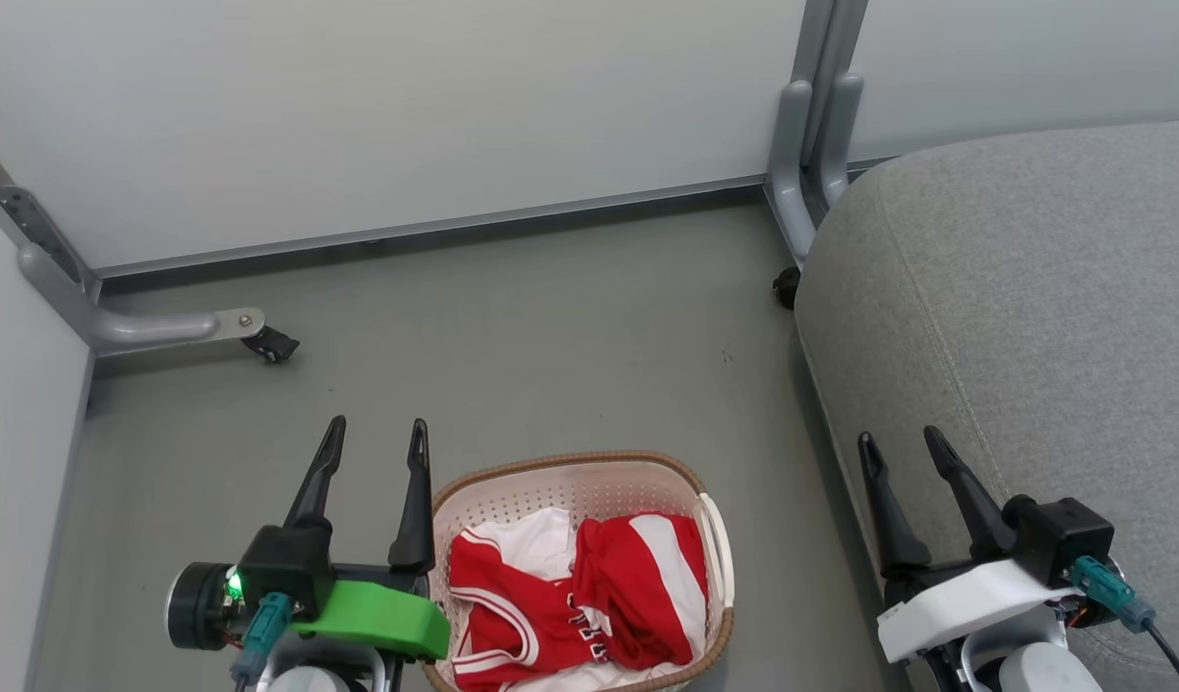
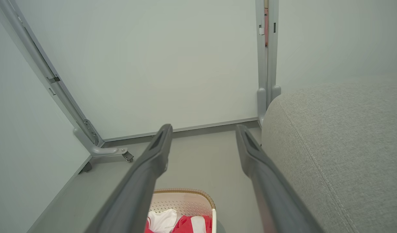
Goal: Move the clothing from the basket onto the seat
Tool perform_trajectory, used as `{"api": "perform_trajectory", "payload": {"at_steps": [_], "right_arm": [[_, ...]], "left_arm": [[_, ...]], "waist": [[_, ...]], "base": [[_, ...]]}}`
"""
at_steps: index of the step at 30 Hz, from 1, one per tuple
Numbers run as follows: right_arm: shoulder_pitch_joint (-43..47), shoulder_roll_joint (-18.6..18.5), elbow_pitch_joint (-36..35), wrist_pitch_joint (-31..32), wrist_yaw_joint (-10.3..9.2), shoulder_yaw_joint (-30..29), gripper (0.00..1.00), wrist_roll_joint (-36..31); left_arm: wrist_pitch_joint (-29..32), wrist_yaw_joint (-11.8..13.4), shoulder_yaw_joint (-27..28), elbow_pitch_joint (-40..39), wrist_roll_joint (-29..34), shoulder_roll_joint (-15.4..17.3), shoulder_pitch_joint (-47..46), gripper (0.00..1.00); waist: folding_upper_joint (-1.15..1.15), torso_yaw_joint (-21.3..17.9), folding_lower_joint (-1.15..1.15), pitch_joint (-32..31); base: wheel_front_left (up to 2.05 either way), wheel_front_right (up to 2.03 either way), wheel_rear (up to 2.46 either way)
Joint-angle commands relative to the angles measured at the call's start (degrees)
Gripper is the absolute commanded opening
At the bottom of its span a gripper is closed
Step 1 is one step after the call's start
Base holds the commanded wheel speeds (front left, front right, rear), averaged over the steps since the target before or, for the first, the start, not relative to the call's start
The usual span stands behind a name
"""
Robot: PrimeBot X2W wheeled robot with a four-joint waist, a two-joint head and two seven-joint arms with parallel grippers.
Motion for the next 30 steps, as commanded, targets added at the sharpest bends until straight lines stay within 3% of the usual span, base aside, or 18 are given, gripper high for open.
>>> {"api": "perform_trajectory", "payload": {"at_steps": [1,12,30], "right_arm": [[0.8,-0.4,-0.2,-0.5,0.02,0.1,1.0,-1.3],[0.8,-0.4,0.1,-1.6,0.01,0.6,1.0,-5.5],[0.3,-0.4,0.6,-1.5,0.01,0.6,1.0,-5.5]], "left_arm": [[-0.6,0.3,-0.2,-0.2,1.5,0.4,0.6,1.0],[-1.6,0.7,-0.9,0.1,5.1,0.4,0.9,1.0],[-1.5,0.3,-0.7,1.0,4.0,0.4,0.4,1.0]], "waist": [[0.0,0.1,0.0,0.0],[0.0,0.3,0.0,0.4],[0.0,0.2,0.0,0.6]], "base": [[0.0,0.0,0.0],[0.0,0.0,0.0],[0.0,0.0,0.0]]}}
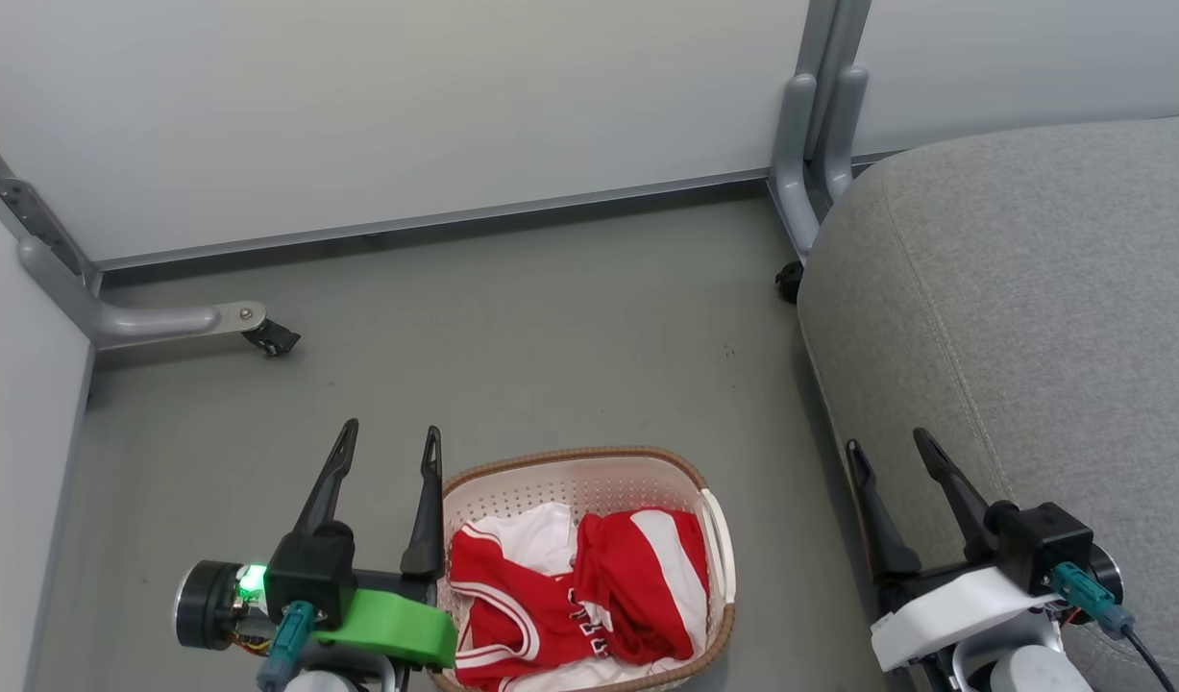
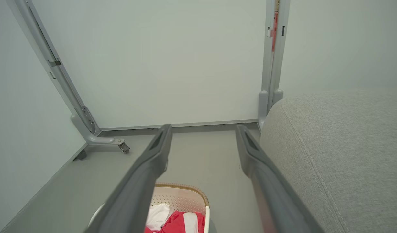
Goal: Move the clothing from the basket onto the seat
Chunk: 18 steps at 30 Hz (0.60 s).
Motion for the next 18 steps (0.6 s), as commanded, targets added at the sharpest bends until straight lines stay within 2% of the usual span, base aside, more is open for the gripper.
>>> {"api": "perform_trajectory", "payload": {"at_steps": [1,9,18], "right_arm": [[0.2,-0.3,0.0,-0.3,0.0,0.1,1.0,-0.3],[-1.7,-0.3,-0.9,-0.3,0.0,0.6,1.0,-0.3],[-4.6,-0.3,-3.1,-0.3,-0.01,1.7,1.0,0.1]], "left_arm": [[-0.2,-0.2,0.1,0.2,-0.4,0.3,0.1,1.0],[-0.1,-2.4,0.0,2.7,0.8,0.4,-3.6,1.0],[-0.1,-5.2,-0.7,8.0,2.2,1.5,-9.8,1.0]], "waist": [[0.0,-0.1,0.0,0.3],[0.0,-1.9,0.0,3.0],[0.0,-6.7,0.0,9.0]], "base": [[0.0,0.0,0.0],[0.0,0.0,0.0],[0.0,0.0,0.0]]}}
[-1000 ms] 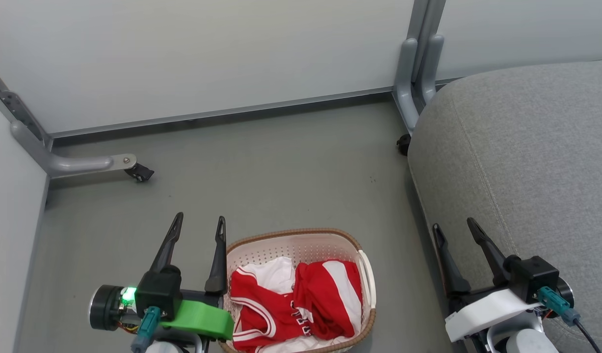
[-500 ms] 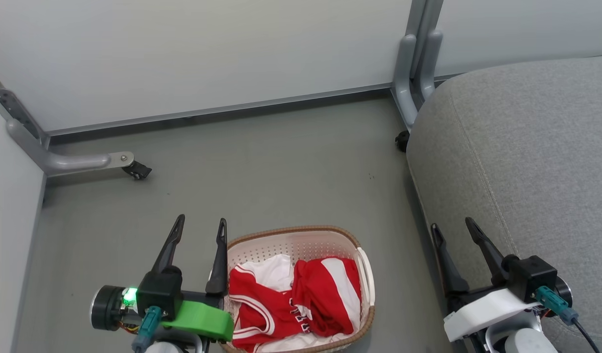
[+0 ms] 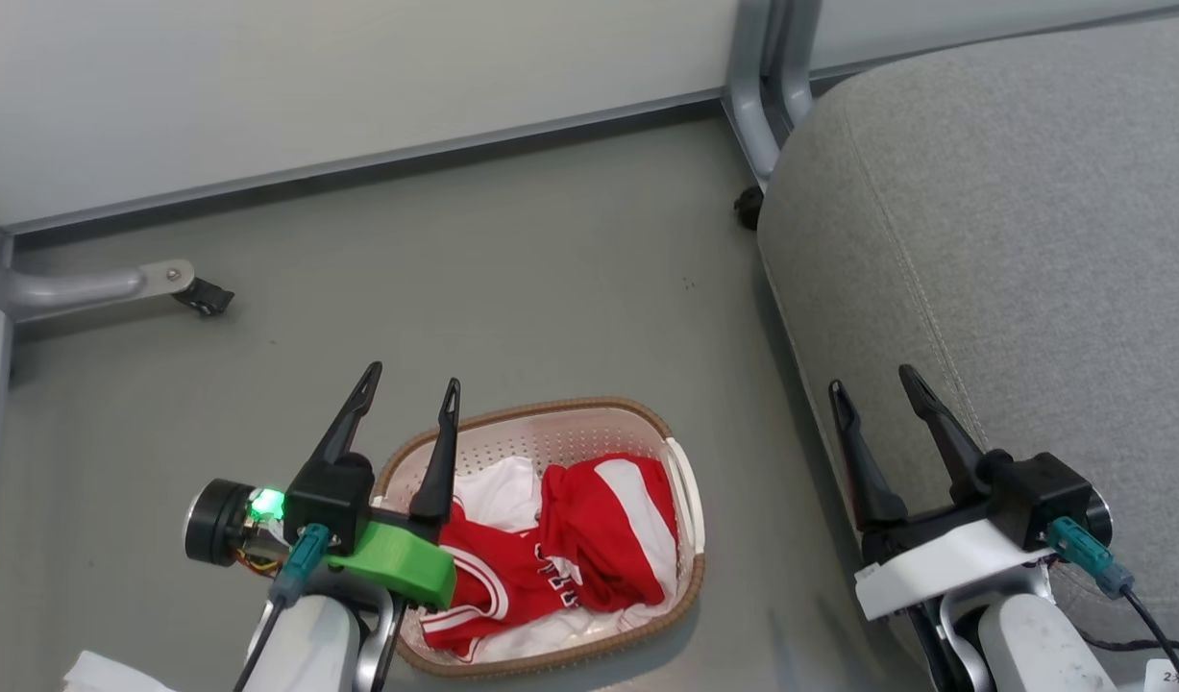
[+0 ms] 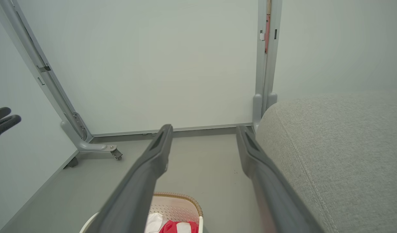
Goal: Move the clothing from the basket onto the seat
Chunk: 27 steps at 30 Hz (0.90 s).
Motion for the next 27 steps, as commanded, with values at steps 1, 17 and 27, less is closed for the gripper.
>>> {"api": "perform_trajectory", "payload": {"at_steps": [1,17,27], "right_arm": [[-1.1,-0.3,-0.5,-0.3,-0.02,0.1,1.0,0.3],[-10.2,-0.2,-5.8,-0.3,-0.02,3.2,1.0,2.8],[-14.4,-0.2,-8.8,-0.3,-0.02,4.5,1.0,4.3]], "left_arm": [[0.0,-0.4,-0.1,0.8,0.5,0.5,-1.8,1.0],[0.0,-2.5,-5.1,13.4,2.5,5.4,-14.9,1.0],[0.0,-2.8,-12.4,24.0,2.0,8.5,-23.5,1.0]], "waist": [[0.0,-3.2,0.0,3.4],[0.0,-12.9,0.0,19.0],[0.0,-15.7,0.0,28.0]], "base": [[0.0,0.0,0.0],[0.0,0.0,0.0],[0.0,0.0,0.0]]}}
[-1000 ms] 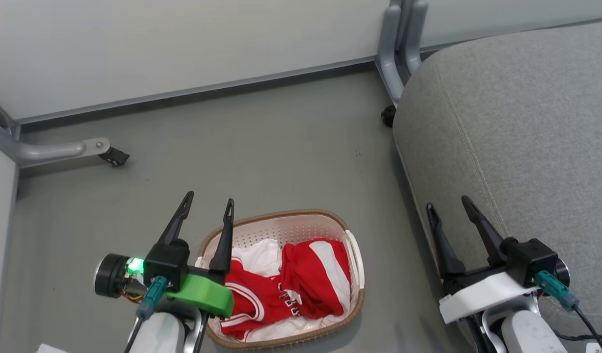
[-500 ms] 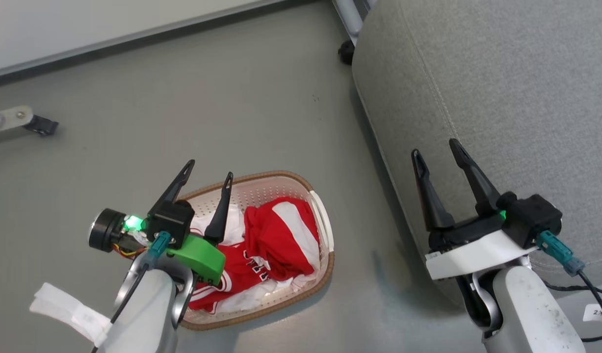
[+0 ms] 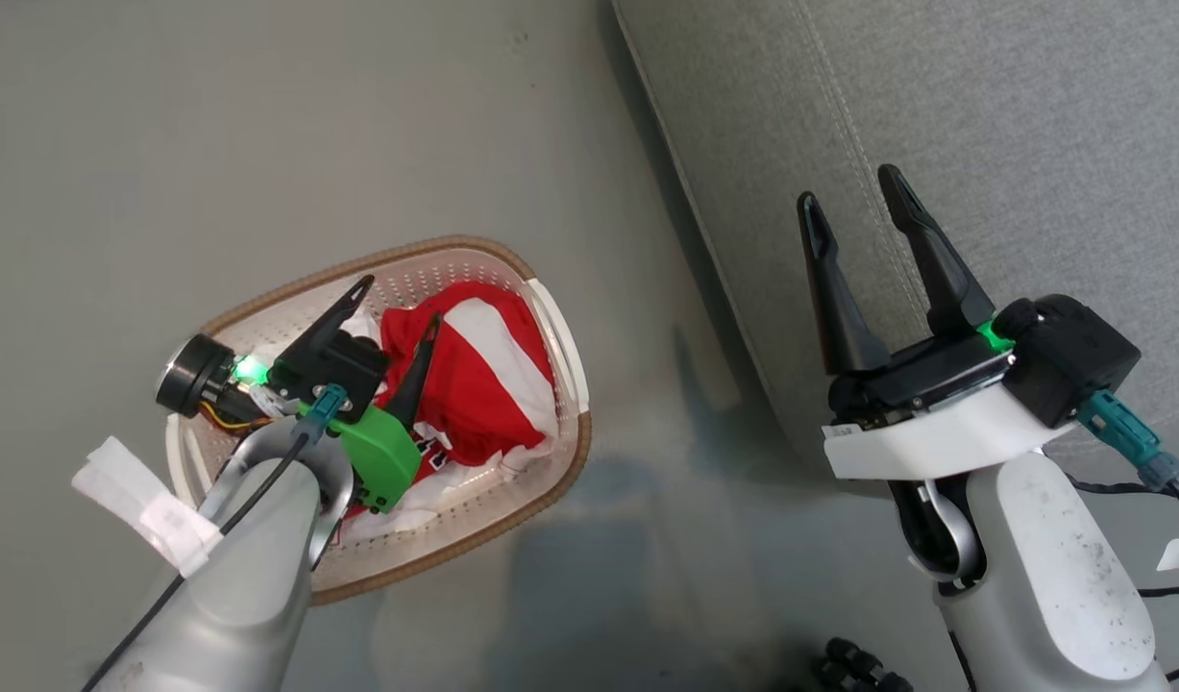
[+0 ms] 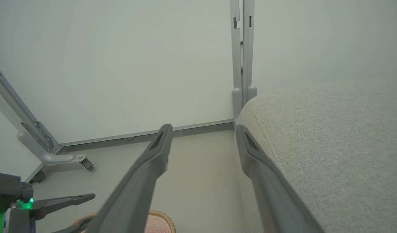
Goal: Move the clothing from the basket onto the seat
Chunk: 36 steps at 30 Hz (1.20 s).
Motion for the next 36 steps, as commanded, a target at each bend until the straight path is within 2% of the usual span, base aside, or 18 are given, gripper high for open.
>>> {"api": "perform_trajectory", "payload": {"at_steps": [1,15,27,36], "right_arm": [[-1.1,-0.1,-0.6,-0.3,-0.02,0.1,1.0,0.3],[-4.5,-0.1,-3.4,-0.3,-0.02,0.6,1.0,-0.5],[-5.7,-0.1,-4.8,-0.3,-0.02,0.1,1.0,-0.1],[-6.2,-0.1,-5.6,-0.3,-0.02,0.1,1.0,-0.1]], "left_arm": [[0.0,-0.2,-1.1,1.1,-0.8,0.8,-1.9,1.0],[0.0,-0.2,-17.5,15.9,-5.6,3.0,-12.4,1.0],[0.0,-0.2,-26.0,24.4,-9.6,3.3,-19.7,1.0],[0.0,-0.2,-32.0,26.8,-15.3,2.3,-24.2,1.0]], "waist": [[0.0,-3.3,0.0,5.7],[0.0,-3.6,0.0,15.2],[0.0,-3.8,0.0,21.4],[0.0,-3.8,0.0,24.4]], "base": [[0.0,0.0,0.0],[0.0,0.0,0.0],[0.0,0.0,0.0],[0.0,0.0,0.0]]}}
